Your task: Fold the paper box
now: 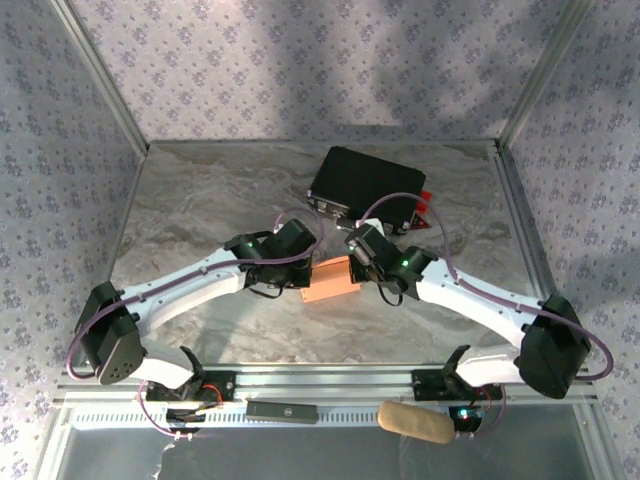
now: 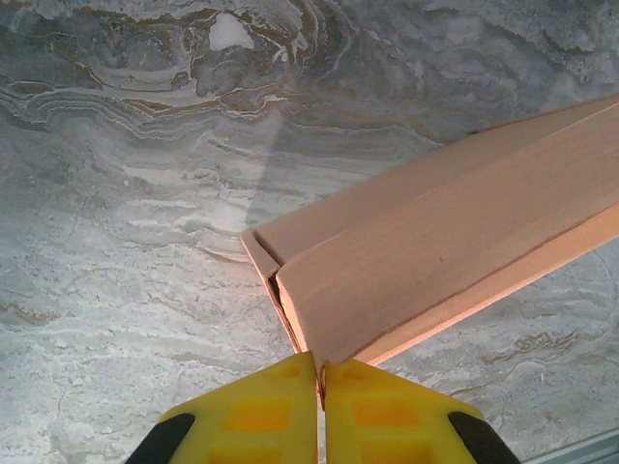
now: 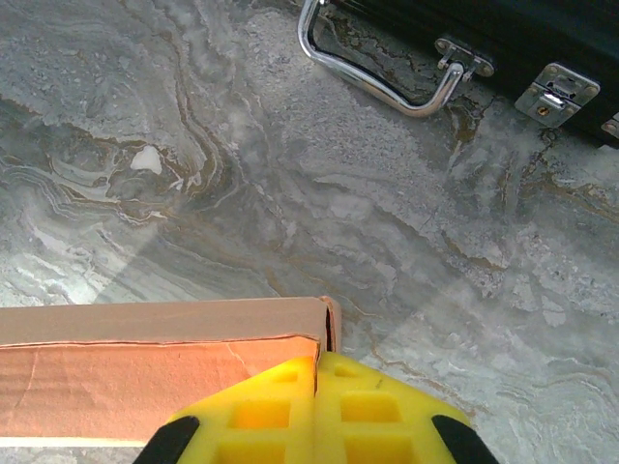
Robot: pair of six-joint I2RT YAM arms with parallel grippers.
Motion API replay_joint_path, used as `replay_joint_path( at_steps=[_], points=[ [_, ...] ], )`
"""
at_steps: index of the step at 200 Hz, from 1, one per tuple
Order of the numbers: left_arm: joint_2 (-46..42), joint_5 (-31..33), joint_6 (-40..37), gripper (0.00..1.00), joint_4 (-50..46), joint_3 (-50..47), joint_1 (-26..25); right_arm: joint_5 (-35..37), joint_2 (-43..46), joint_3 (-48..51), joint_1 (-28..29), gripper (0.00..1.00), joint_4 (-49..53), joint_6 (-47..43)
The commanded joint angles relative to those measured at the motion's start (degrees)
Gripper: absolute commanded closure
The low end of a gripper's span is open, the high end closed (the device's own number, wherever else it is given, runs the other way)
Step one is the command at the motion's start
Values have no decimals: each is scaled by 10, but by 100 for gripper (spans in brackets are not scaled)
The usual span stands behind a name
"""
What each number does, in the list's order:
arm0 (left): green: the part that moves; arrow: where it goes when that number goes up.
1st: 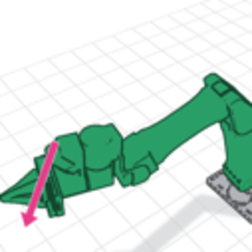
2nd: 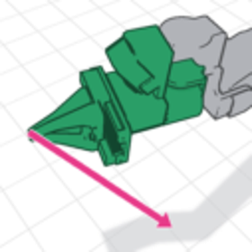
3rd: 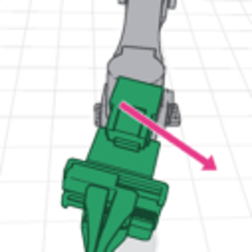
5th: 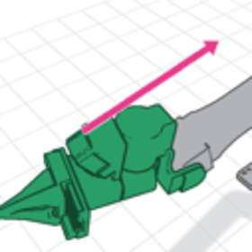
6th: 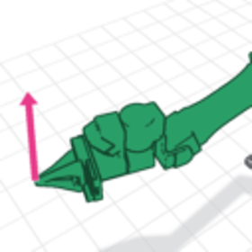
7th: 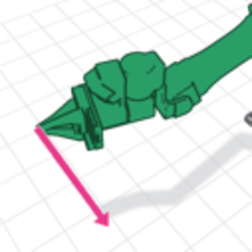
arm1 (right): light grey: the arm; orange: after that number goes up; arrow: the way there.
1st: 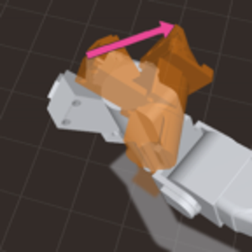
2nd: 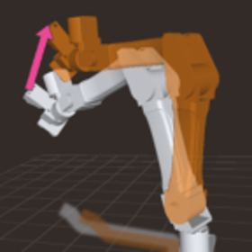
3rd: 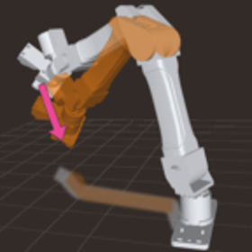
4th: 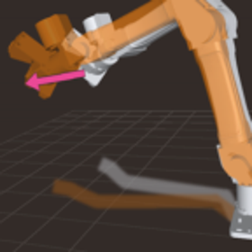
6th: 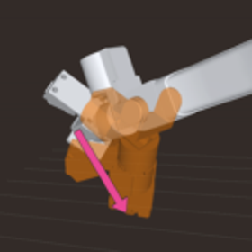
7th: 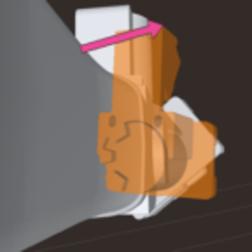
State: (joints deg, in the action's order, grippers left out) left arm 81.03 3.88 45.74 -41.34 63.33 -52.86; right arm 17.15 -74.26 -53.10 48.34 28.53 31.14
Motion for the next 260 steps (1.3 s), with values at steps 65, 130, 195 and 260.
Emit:
replay_joint_path(
  at_steps=[65,130,195,260],
  points=[
    [0,4,-5,94,-9,2,0,-8,-6,-6,1,100,8,13],
    [3,10,2,95,10,-11,-9,1,-2,0,5,100,4,14],
    [-4,55,13,98,16,-39,-33,19,27,30,18,99,-13,16],
    [-5,76,17,100,11,-37,-41,-15,128,29,24,60,8,113]
  ],
)
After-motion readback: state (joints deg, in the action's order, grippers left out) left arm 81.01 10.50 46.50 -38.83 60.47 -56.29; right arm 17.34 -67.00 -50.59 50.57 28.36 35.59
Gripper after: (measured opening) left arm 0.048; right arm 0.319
